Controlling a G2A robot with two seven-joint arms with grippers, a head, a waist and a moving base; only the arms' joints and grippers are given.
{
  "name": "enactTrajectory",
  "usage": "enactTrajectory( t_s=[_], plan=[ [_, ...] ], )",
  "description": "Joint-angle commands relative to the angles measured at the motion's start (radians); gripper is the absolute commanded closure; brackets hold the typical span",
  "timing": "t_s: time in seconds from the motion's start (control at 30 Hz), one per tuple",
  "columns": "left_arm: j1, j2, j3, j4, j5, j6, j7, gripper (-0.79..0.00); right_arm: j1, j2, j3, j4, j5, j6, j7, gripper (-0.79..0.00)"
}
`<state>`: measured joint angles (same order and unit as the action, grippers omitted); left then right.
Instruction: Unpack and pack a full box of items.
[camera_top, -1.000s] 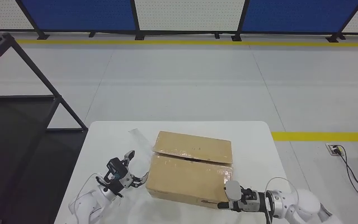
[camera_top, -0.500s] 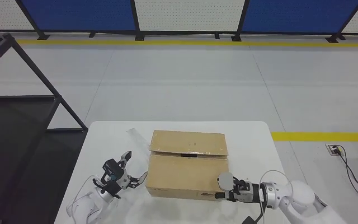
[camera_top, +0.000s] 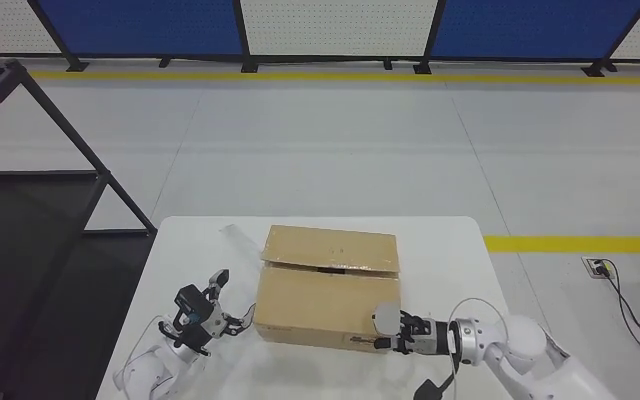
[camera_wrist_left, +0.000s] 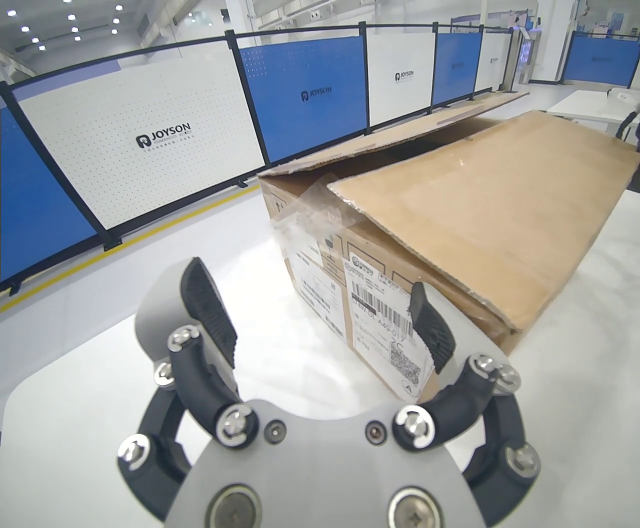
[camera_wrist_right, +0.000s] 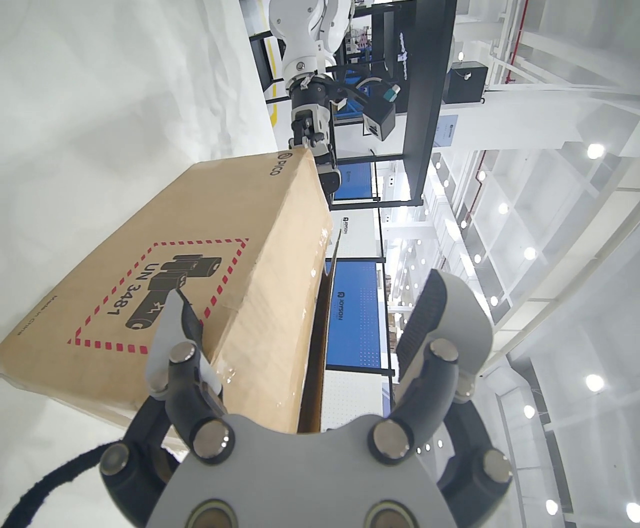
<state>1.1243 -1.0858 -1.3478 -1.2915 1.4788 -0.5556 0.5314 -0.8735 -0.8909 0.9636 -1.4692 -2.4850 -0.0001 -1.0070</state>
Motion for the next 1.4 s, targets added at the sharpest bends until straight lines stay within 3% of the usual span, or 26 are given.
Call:
enactTrajectory(
  t_s=[0.0, 0.37, 0.67, 1.37],
  plan=[
    [0.001, 0.0, 0.002, -0.001, 0.001, -0.002, -0.002, -0.785, 0.003, -0.001, 0.004, 0.004, -0.001, 0.002, 0.003, -0.785],
    [-0.002, -0.001, 0.016, -0.006, 0.004, -0.008, -0.006, -0.785, -0.029, 0.008, 0.05, -0.014, -0.016, -0.003, 0.043, -0.785],
    [-0.002, -0.001, 0.023, -0.008, 0.006, -0.004, -0.008, -0.785, -0.034, 0.022, 0.085, -0.041, -0.037, 0.008, -0.081, -0.785],
    [0.008, -0.003, 0.052, -0.026, 0.027, -0.007, -0.003, -0.785, -0.107, 0.046, 0.187, -0.106, 0.013, 0.014, -0.123, -0.785]
  ],
)
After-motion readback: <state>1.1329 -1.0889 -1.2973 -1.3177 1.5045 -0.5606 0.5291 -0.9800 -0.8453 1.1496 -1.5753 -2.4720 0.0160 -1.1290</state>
